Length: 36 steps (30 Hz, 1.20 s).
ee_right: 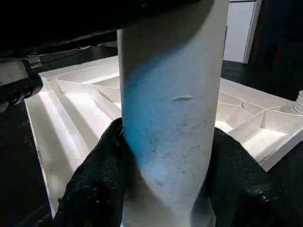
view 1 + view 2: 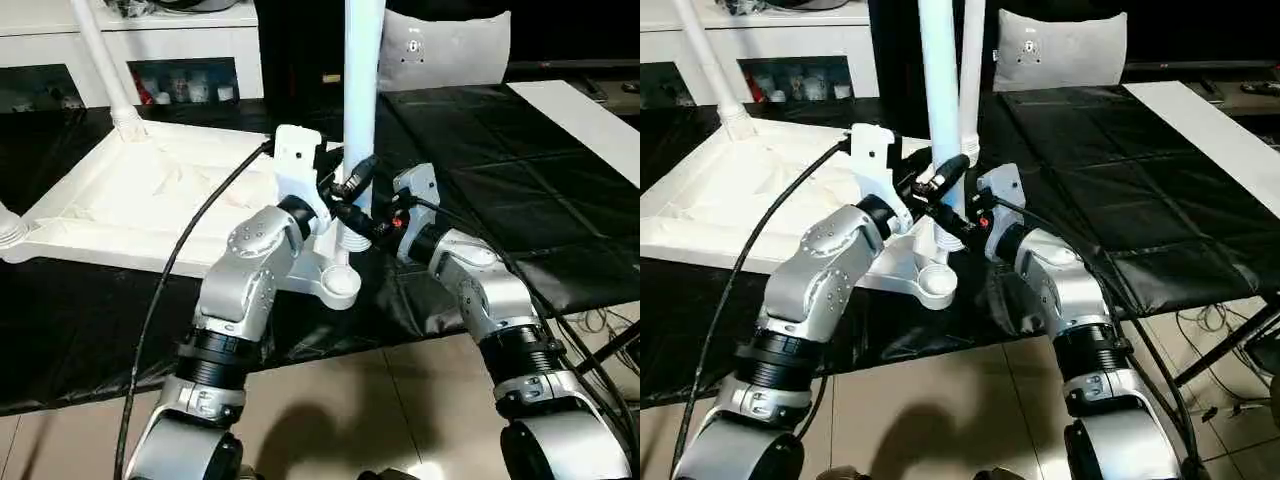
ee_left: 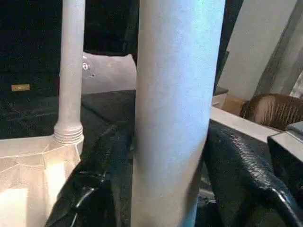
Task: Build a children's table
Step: Pick table leg
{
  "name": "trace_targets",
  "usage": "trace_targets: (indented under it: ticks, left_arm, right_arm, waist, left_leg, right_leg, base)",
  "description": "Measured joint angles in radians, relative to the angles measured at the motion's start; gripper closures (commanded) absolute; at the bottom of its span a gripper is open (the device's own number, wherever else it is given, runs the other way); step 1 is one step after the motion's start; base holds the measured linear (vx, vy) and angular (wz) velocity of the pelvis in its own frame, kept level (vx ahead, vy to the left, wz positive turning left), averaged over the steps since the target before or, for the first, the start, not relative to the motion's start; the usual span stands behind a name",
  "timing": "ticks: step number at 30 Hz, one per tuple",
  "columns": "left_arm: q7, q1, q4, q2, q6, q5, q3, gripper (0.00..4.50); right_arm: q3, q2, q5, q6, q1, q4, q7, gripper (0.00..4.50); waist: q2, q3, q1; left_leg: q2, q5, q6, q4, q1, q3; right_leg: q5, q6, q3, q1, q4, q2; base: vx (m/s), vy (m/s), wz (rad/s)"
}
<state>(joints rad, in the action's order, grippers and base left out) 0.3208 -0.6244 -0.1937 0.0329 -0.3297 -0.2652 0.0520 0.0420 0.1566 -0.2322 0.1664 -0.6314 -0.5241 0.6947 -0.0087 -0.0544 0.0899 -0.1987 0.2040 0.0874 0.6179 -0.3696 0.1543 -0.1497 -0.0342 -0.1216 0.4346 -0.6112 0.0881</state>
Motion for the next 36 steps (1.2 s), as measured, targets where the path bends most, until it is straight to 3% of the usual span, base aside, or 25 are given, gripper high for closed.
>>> trace_targets:
  ticks: [6, 20, 21, 30, 32, 33, 36]
  left_arm:
    - [0.000, 0.000, -0.004, 0.008, 0.000, -0.007, -0.006, 2.54]
    - [-0.029, -0.001, -0.028, 0.019, 0.000, -0.023, -0.040, 2.60]
    - [-0.031, -0.002, -0.031, 0.021, 0.000, -0.024, -0.041, 2.60]
    - [-0.075, -0.021, -0.066, -0.005, 0.006, -0.024, -0.119, 2.61]
    - [-0.075, -0.021, -0.067, -0.015, 0.006, -0.025, -0.128, 2.61]
    - [-0.072, -0.021, -0.067, -0.023, 0.005, -0.026, -0.133, 2.61]
    - [-0.055, -0.023, -0.067, -0.045, -0.001, -0.035, -0.134, 2.61]
  right_arm:
    - [0.002, 0.000, 0.009, -0.003, 0.000, 0.000, 0.002, 2.57]
    - [0.008, -0.004, 0.029, -0.017, -0.022, -0.040, -0.006, 2.57]
    - [0.006, -0.005, 0.026, -0.009, -0.023, -0.040, -0.004, 2.01]
    - [-0.021, 0.024, -0.024, 0.083, 0.018, -0.020, 0.049, 1.35]
    - [-0.041, 0.023, -0.065, 0.128, 0.042, 0.014, 0.061, 1.35]
    - [-0.051, 0.026, -0.092, 0.167, 0.046, 0.036, 0.075, 1.09]
    - [-0.067, 0.052, -0.132, 0.232, 0.047, 0.081, 0.100, 0.88]
  waist:
    - [0.000, 0.000, 0.000]
    - [-0.006, -0.001, -0.001]
    - [-0.006, -0.001, -0.001]
    - [-0.007, -0.001, 0.000]
    - [-0.007, -0.001, 0.000]
    - [-0.007, -0.001, 0.000]
    - [-0.007, -0.001, 0.001]
  left_leg:
    - [0.000, 0.000, 0.000, 0.000, 0.000, 0.000]
    - [0.000, 0.000, 0.000, 0.000, 0.000, 0.000]
    - [0.000, 0.000, 0.000, 0.000, 0.000, 0.000]
    - [0.000, 0.000, 0.000, 0.000, 0.000, 0.000]
    - [0.000, 0.000, 0.000, 0.000, 0.000, 0.000]
    - [0.000, 0.000, 0.000, 0.000, 0.000, 0.000]
    - [0.000, -0.001, -0.001, 0.000, 0.000, 0.000]
  right_leg:
    - [0.000, 0.000, 0.000, 0.000, 0.000, 0.000]
    - [0.000, 0.000, 0.000, 0.000, 0.000, 0.000]
    - [0.000, 0.000, 0.000, 0.000, 0.000, 0.000]
    - [0.000, 0.000, 0.000, 0.000, 0.000, 0.000]
    - [0.000, 0.000, 0.000, 0.000, 0.000, 0.000]
    - [0.000, 0.000, 0.000, 0.000, 0.000, 0.000]
    - [0.000, 0.000, 0.000, 0.000, 0.000, 0.000]
  base:
    - [0.000, 0.000, 0.00]
    - [0.000, 0.000, 0.00]
    - [0.000, 0.000, 0.00]
    - [0.000, 0.000, 0.00]
    - [0.000, 0.000, 0.00]
    - [0.000, 0.000, 0.00]
    - [0.000, 0.000, 0.00]
